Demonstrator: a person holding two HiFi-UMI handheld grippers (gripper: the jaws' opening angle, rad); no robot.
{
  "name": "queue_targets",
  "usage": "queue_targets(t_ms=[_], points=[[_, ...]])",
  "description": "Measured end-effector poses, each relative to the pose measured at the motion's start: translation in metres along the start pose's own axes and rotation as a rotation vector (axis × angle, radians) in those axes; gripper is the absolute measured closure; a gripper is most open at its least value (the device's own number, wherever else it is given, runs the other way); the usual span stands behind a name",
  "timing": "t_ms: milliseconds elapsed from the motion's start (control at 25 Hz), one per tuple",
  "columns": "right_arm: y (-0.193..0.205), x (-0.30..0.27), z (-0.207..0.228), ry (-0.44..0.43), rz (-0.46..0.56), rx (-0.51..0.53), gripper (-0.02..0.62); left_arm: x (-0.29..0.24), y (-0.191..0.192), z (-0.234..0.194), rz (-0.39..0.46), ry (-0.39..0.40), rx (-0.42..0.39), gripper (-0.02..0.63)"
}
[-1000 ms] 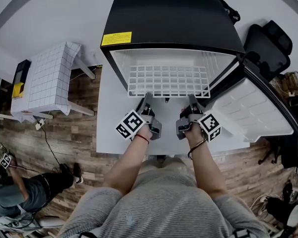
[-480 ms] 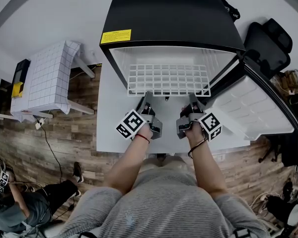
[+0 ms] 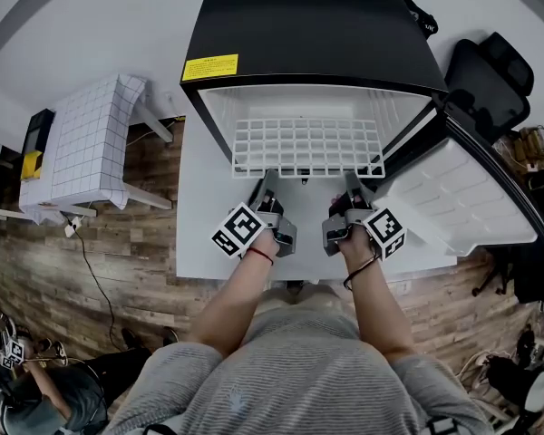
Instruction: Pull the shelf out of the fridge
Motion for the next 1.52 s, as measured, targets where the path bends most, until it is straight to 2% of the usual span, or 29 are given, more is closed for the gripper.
queue_targets(t_ms=[1520], points=[[0.009,0.018,0.003,-0.004,-0.024,-0.014,0.541,0.016,0.012,0.001,-0.018,-0.001,0.022,0.525]])
Point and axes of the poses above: the fingertips, and each gripper's own axes: x backward along the fingers, z to its right, y out of its underside, the point moved 8 cm from there along x, backward along the fingers, and after that the axes turned 12 degrees about -z, right-handed, at the moved point
